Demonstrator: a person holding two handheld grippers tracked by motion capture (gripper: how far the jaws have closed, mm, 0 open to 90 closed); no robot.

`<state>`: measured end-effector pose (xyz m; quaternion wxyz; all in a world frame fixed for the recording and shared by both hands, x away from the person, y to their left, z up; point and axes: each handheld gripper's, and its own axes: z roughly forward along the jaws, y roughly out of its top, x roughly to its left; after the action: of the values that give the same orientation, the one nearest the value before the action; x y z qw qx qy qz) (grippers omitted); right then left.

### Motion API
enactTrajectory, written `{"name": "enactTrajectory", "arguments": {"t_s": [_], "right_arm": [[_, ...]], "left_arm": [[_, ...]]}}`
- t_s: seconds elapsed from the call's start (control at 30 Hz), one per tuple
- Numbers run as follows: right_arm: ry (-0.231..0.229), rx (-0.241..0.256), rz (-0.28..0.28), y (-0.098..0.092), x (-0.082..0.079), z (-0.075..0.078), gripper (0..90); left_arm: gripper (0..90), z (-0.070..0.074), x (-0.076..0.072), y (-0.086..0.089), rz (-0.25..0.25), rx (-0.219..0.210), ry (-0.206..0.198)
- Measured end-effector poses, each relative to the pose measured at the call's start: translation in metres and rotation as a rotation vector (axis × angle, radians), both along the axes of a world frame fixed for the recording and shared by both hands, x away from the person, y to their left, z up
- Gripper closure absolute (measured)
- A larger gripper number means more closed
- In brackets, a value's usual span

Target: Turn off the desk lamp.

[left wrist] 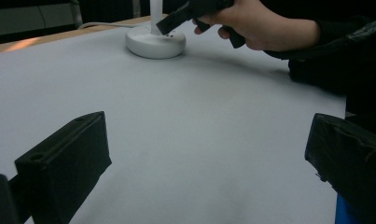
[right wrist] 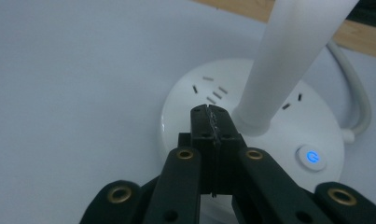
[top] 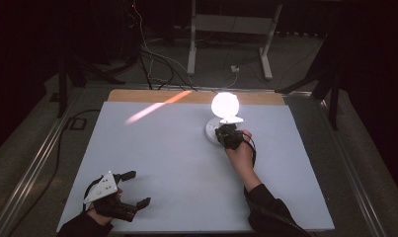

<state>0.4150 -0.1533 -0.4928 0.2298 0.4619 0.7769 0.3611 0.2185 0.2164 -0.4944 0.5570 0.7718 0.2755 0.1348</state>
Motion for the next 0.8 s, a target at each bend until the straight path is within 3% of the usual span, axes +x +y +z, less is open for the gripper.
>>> {"name": "enactTrajectory", "arguments": {"t_s": [0.33,0.6,0.8], "right_arm": [[-0.044,0.035,0.015,-0.001,-0.003,0.028,90.0],[-0.059,0.049,0.011,-0.005,-0.004,0.037,90.0],[-0.064,0.03,0.014,-0.005,-0.004,0.038,90.0]], "left_arm": [[0.6,0.0,0.0,0.0,0.0,0.004,0.0],[0.6,0.0,0.0,0.0,-0.002,0.006,0.001],[0.6,0.0,0.0,0.0,-0.001,0.005,-0.001]]}}
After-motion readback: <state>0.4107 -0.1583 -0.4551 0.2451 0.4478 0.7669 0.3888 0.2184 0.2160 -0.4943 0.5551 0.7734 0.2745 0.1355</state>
